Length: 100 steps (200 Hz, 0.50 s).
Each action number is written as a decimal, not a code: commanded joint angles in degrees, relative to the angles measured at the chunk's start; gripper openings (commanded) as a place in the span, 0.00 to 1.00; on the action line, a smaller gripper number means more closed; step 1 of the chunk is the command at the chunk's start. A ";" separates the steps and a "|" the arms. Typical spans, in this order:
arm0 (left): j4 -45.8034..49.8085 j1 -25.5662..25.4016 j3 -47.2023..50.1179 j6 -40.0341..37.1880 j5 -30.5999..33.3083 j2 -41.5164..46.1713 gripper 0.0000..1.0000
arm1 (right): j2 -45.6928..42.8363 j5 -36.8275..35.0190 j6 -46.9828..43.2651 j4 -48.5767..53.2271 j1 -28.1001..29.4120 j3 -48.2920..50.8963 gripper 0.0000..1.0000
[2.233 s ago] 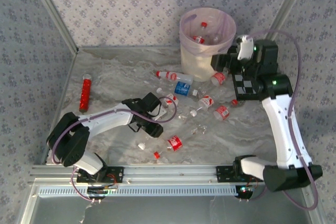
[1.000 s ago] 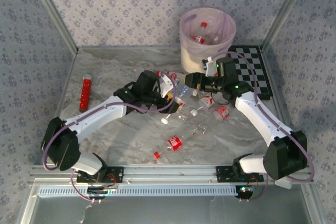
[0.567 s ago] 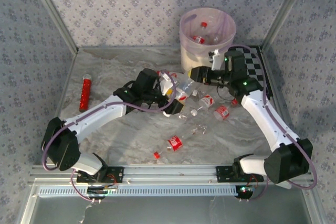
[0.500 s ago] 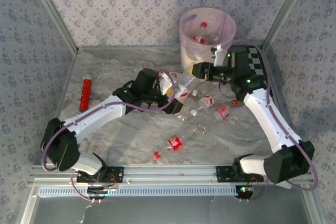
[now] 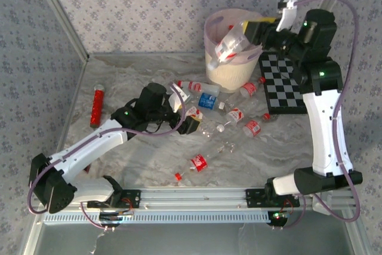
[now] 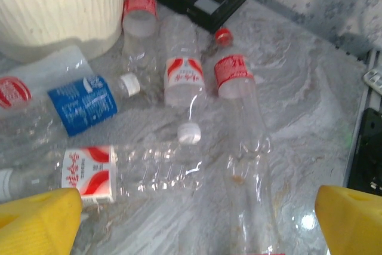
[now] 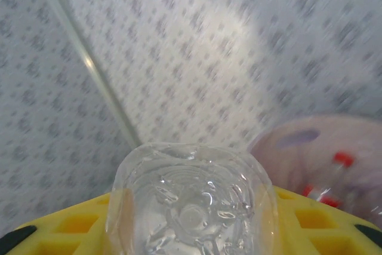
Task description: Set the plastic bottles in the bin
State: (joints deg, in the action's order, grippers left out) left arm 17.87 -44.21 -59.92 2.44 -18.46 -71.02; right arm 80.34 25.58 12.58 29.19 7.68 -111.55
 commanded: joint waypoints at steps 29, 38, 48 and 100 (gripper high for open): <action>5.99 -3.88 1.54 1.34 4.22 0.23 1.00 | 8.42 -18.09 -9.21 -11.03 -0.83 -7.45 0.26; 6.27 -4.45 1.66 1.41 4.58 0.04 0.99 | 11.08 -20.13 -9.67 -10.52 -0.86 -10.05 0.25; 6.96 -4.87 1.78 1.43 5.15 -0.24 0.99 | 14.62 -21.73 -10.50 -8.57 -0.83 -14.14 0.25; 6.67 -6.16 2.88 3.60 7.80 -1.97 0.97 | 31.08 -21.87 -11.96 3.49 0.17 -28.99 0.24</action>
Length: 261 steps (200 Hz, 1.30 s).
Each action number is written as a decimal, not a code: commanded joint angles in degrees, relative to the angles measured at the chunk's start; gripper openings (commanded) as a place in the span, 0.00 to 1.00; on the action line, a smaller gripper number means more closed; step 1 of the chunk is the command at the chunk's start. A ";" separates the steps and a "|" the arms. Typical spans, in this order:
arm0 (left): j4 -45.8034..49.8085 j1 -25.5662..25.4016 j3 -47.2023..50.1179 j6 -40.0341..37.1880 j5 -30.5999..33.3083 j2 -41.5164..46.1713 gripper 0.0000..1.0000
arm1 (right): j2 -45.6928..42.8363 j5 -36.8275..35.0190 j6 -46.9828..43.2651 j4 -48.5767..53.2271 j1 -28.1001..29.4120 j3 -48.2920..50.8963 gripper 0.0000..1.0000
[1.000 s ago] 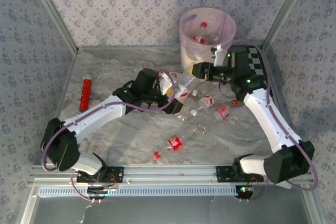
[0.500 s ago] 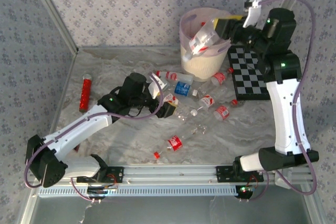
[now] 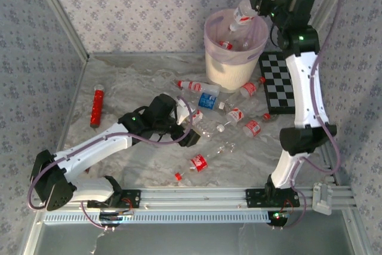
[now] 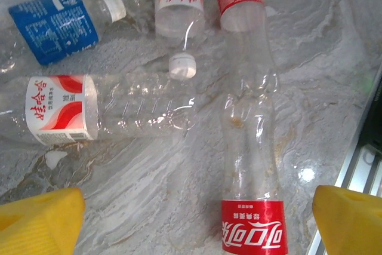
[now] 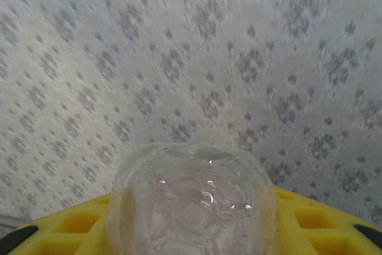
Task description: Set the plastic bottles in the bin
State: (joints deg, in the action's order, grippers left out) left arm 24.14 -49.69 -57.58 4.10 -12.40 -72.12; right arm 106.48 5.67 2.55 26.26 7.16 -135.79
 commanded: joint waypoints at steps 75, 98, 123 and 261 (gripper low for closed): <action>-6.47 -0.54 1.69 8.73 7.28 -1.98 0.96 | 14.01 -3.07 -3.82 10.85 4.80 -1.23 0.25; -6.04 -0.37 1.33 8.80 8.08 -2.50 0.96 | 16.00 -3.59 -4.04 11.44 6.24 0.36 0.30; -5.76 0.06 1.73 9.97 9.36 -2.42 0.96 | 17.34 -3.45 -2.72 11.44 6.79 1.73 0.43; -5.43 7.45 2.04 33.41 12.87 -5.71 1.00 | 5.78 -1.71 1.62 21.18 1.33 -2.52 1.00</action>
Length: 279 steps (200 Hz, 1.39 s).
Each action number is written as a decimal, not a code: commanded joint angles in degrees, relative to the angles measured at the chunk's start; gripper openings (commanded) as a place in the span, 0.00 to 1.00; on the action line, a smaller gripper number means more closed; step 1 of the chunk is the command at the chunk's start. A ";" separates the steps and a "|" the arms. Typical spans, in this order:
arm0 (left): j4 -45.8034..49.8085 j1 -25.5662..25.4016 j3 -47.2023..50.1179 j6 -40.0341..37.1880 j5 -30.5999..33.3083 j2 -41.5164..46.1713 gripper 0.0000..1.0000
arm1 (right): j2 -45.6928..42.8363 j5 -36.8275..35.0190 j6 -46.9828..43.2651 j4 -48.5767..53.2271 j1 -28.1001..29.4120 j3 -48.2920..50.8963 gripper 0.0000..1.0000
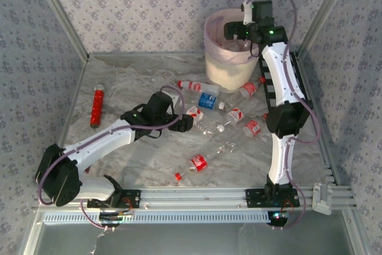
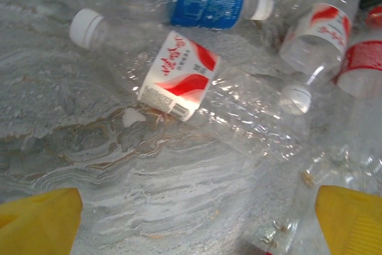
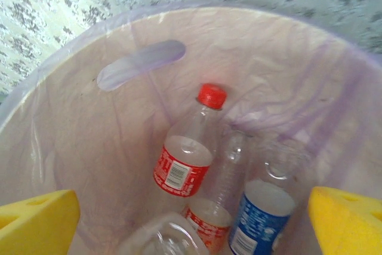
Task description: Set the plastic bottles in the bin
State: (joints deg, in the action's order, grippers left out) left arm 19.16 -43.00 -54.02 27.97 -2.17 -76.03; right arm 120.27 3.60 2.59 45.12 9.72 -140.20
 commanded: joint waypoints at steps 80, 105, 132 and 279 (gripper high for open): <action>-11.41 2.24 -3.42 39.88 -5.03 -12.99 0.94 | -34.46 0.78 3.56 -7.44 -1.59 36.55 1.00; -10.48 -0.49 -6.49 42.79 -3.88 -16.30 0.94 | -39.93 -0.42 3.90 -8.71 -2.18 43.03 1.00; -5.74 -3.48 -11.95 43.64 -4.36 -22.31 0.94 | -43.22 -0.54 4.22 -9.37 -2.96 45.92 1.00; -5.88 -6.20 -14.71 43.67 -2.03 -31.02 0.69 | -49.99 1.66 4.79 -7.92 -3.56 50.20 1.00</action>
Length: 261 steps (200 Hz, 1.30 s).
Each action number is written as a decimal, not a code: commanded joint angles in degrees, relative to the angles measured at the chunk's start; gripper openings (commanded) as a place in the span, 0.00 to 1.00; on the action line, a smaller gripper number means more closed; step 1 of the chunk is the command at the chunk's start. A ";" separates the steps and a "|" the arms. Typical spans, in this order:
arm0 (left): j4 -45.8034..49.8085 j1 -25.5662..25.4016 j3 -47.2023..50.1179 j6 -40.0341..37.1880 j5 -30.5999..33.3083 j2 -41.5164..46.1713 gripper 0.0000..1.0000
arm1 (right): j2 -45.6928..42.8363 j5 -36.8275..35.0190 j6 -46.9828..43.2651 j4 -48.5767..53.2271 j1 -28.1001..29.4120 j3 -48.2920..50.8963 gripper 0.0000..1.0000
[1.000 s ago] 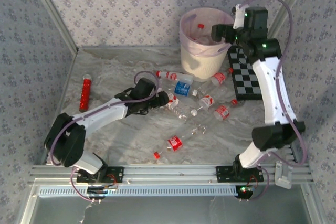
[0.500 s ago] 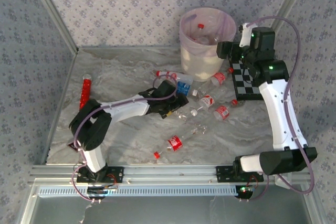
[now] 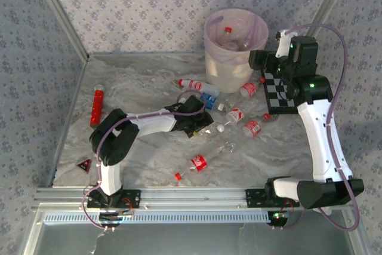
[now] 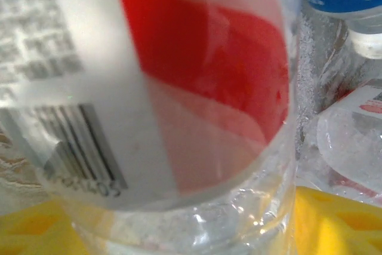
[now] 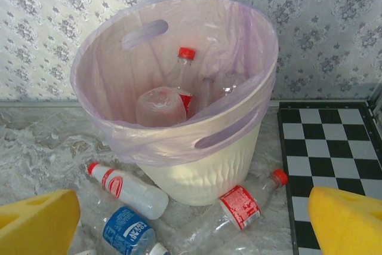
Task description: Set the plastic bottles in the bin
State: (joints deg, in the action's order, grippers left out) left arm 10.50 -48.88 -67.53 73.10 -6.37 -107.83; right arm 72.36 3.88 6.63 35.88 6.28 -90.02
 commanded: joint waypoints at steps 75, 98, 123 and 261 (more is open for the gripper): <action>11.20 1.11 -2.92 -19.49 6.63 12.13 0.51 | -9.67 12.42 3.04 2.45 2.05 5.50 1.00; 11.65 3.78 -1.55 -28.03 5.96 17.51 0.48 | -10.39 15.79 3.37 4.49 2.50 6.46 1.00; 10.08 5.89 0.62 -40.32 2.82 21.93 0.31 | -10.16 17.71 5.90 4.03 3.72 8.06 0.97; 8.70 6.26 5.98 -76.00 -13.01 32.00 0.09 | 5.68 25.65 17.28 -13.43 18.78 14.42 0.92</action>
State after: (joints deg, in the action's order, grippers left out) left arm 19.66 -42.74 -60.95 -0.01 -15.92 -76.95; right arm 76.44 27.55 21.85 27.44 23.27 -76.03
